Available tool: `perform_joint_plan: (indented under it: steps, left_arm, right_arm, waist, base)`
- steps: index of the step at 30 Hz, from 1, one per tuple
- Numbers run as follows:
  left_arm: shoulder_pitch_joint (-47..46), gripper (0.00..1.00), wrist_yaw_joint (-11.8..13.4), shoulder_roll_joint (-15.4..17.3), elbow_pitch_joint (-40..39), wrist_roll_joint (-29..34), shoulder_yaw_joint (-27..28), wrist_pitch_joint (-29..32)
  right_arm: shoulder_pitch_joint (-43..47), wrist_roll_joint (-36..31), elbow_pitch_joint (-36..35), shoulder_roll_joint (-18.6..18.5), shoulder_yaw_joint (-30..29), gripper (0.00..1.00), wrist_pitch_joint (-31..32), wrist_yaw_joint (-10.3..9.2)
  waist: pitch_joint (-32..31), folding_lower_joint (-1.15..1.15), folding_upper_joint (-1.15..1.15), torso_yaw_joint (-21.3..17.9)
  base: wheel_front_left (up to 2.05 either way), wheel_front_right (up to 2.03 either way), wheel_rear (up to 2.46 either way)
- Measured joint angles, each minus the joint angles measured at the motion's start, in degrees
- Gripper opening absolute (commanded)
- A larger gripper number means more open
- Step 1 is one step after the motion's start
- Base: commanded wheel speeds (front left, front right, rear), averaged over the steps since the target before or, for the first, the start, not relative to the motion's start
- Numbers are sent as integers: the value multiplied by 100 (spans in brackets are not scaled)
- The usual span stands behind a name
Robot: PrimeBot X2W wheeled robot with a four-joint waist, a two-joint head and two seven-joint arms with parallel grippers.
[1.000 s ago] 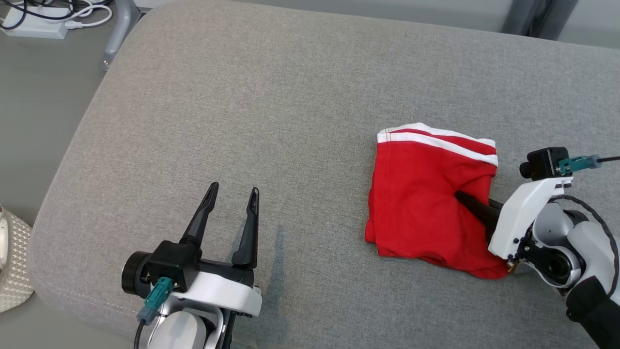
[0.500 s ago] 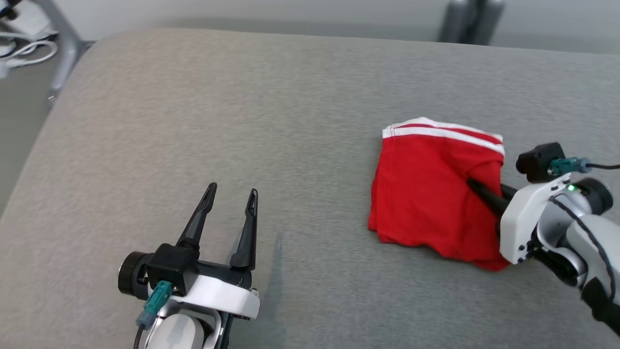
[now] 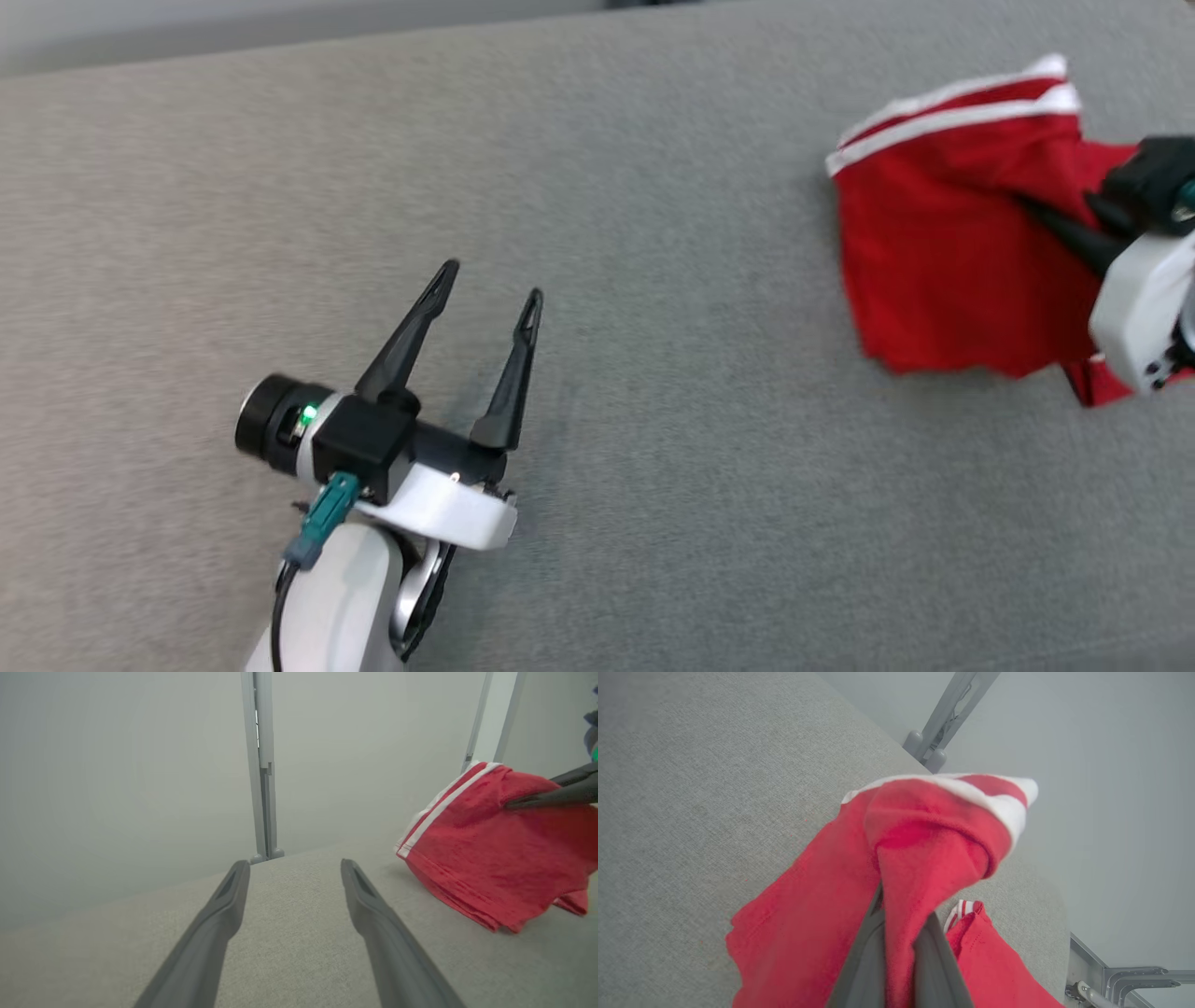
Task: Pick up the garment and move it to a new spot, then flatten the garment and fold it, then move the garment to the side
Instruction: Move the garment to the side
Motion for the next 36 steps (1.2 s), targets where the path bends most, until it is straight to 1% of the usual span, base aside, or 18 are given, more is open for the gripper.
perform_joint_plan:
  steps: [7, 10, 13, 15, 17, 18, 21, 27, 28, 31, 35, 36]
  left_arm:
    - [-500, 100, -250, 30, -8, 302, -154, 0]
    - [-672, 100, -300, 52, -42, 385, -226, 0]
    - [-812, 100, -357, 97, -65, 426, -289, 0]
    - [-857, 100, -391, 140, -79, 449, -349, 0]
    - [-938, 100, -400, 163, -101, 468, -414, 0]
    - [-1013, 100, -425, 178, -140, 482, -472, -1]
    - [-1132, 100, -443, 182, -232, 482, -530, -20]
    - [-1232, 100, -472, 158, -349, 479, -620, -31]
    - [-1245, 100, -475, 136, -367, 471, -634, -37]
    - [-1267, 100, -476, 107, -385, 466, -644, -43]
    - [-1302, 100, -477, 59, -409, 444, -651, -44]
    - [-1312, 100, -476, 56, -409, 437, -650, -44]
  right_arm:
    - [-374, -140, -410, -659, -102, 0, -98, 0]
    - [-436, -201, -435, -988, -149, 0, -147, 0]
    - [-489, -230, -349, -1189, -277, 0, -279, 0]
    - [-503, -241, -207, -1243, -370, 0, -394, 0]
    - [-565, -399, -41, -1289, -381, 0, -481, 0]
    - [-603, -566, 170, -1315, -350, 0, -560, 0]
    - [-690, -831, 485, -1362, -272, 0, -687, 0]
    - [-928, -1407, 1009, -1399, -203, 0, -932, 0]
    - [-961, -1621, 1176, -1372, -177, 0, -972, 0]
    - [-966, -1824, 1424, -1322, -147, 0, -1022, 0]
    - [-1062, -2071, 1716, -1278, -275, 0, -1149, 0]
    - [-1062, -2150, 1770, -1246, -289, 30, -1191, 0]
  waist:
    - [630, 0, 0, -570]
    - [923, 0, 0, -767]
    - [1220, 0, 0, -932]
    - [1406, 0, 0, -1027]
    - [1583, 0, 0, -1101]
    - [1748, 0, 0, -1146]
    - [1952, 0, 0, -1154]
    - [2163, 0, 0, -1002]
    - [2197, 0, 0, -949]
    - [2238, 0, 0, -877]
    - [2294, 0, 0, -786]
    - [2297, 0, 0, -766]
  base:
    - [0, 0, 0]
    - [0, 0, 0]
    - [0, 0, 0]
    - [0, 0, 0]
    - [0, 0, 0]
    - [0, 0, 0]
    - [0, 0, 0]
    - [0, 0, 0]
    - [0, 0, 0]
    - [0, 0, 0]
    - [0, 0, 0]
    - [0, 0, 0]
